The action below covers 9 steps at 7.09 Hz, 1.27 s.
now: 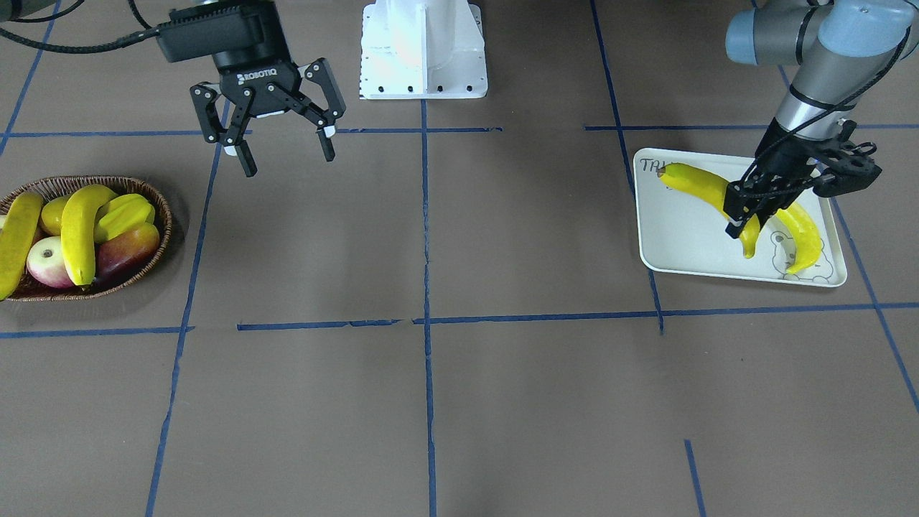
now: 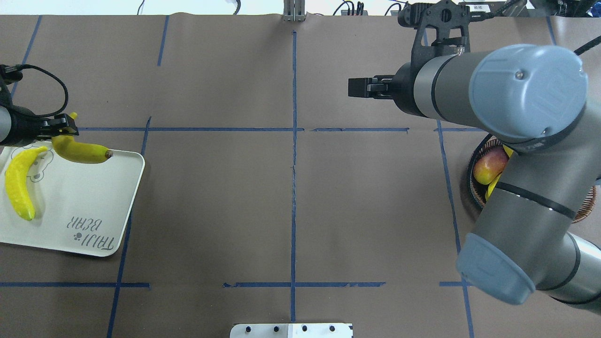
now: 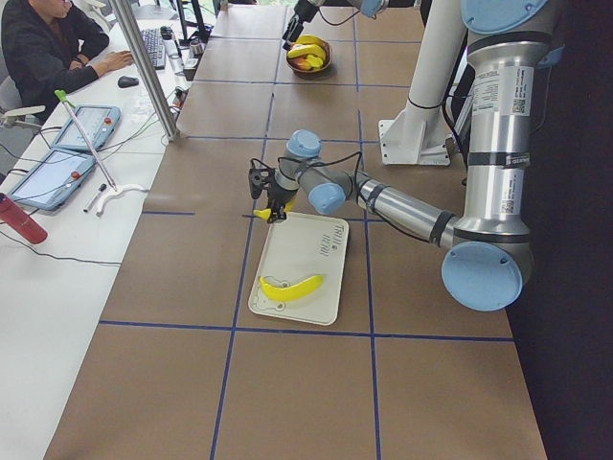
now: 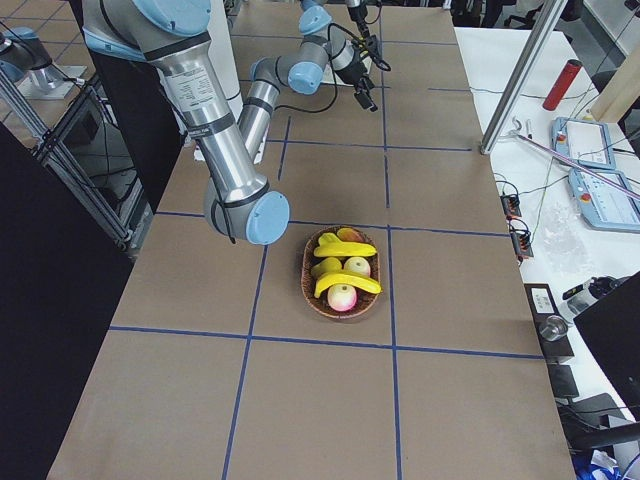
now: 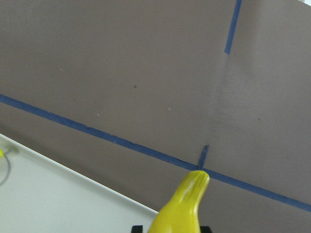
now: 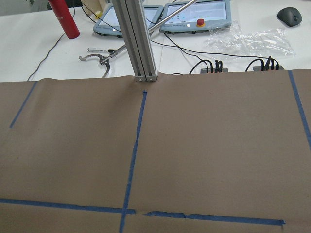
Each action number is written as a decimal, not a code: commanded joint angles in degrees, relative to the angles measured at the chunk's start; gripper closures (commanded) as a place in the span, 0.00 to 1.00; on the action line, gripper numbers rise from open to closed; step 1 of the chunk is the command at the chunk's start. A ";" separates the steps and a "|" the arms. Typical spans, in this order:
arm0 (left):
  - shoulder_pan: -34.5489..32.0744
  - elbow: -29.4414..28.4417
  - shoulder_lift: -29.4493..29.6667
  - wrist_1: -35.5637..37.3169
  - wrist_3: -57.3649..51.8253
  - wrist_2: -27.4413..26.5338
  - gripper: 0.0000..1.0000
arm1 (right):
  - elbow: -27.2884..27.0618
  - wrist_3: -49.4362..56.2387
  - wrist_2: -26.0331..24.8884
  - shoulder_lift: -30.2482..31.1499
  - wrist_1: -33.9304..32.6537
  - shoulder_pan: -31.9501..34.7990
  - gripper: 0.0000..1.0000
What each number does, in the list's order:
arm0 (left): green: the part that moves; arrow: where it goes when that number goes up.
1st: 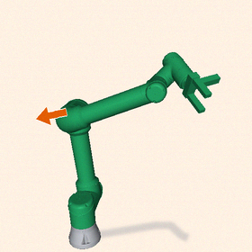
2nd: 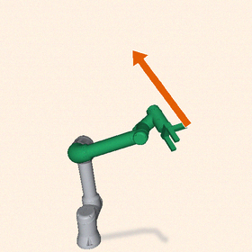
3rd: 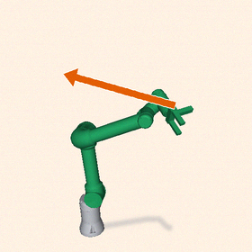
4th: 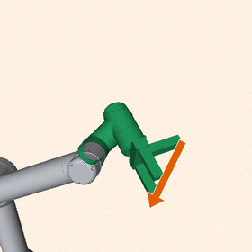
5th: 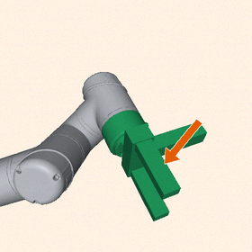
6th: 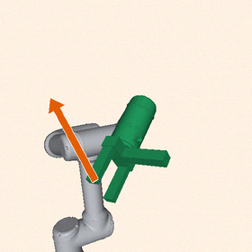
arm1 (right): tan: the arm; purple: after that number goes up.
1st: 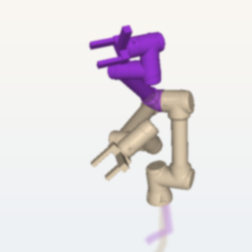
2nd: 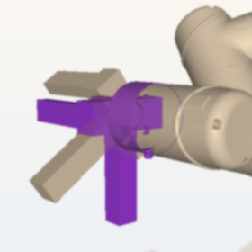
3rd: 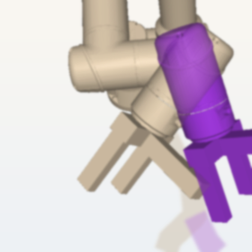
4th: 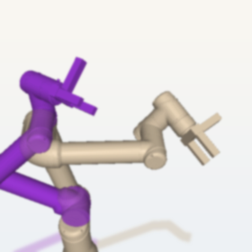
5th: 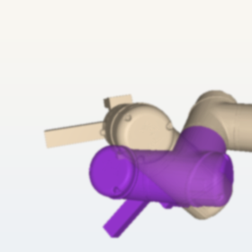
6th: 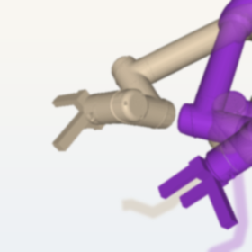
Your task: Transfer all bananas from basket to plate
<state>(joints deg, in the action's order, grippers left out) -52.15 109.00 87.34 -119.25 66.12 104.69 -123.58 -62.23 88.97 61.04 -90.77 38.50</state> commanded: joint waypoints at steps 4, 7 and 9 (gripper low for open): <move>1.34 -12.63 -4.89 -11.21 -12.86 -8.37 1.00 | 5.02 8.61 15.79 1.80 -0.11 10.45 0.00; 3.98 -13.81 -5.96 -13.11 -12.95 -9.15 1.00 | 5.63 8.97 18.07 1.98 -0.11 11.33 0.00; 4.60 -13.73 -5.96 -13.29 -13.12 -9.33 0.01 | 5.81 11.93 21.40 3.29 -0.37 13.95 0.00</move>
<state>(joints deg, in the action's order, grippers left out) -47.92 95.24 81.43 -132.35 53.13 95.52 -117.92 -52.33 108.29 63.58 -90.98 50.83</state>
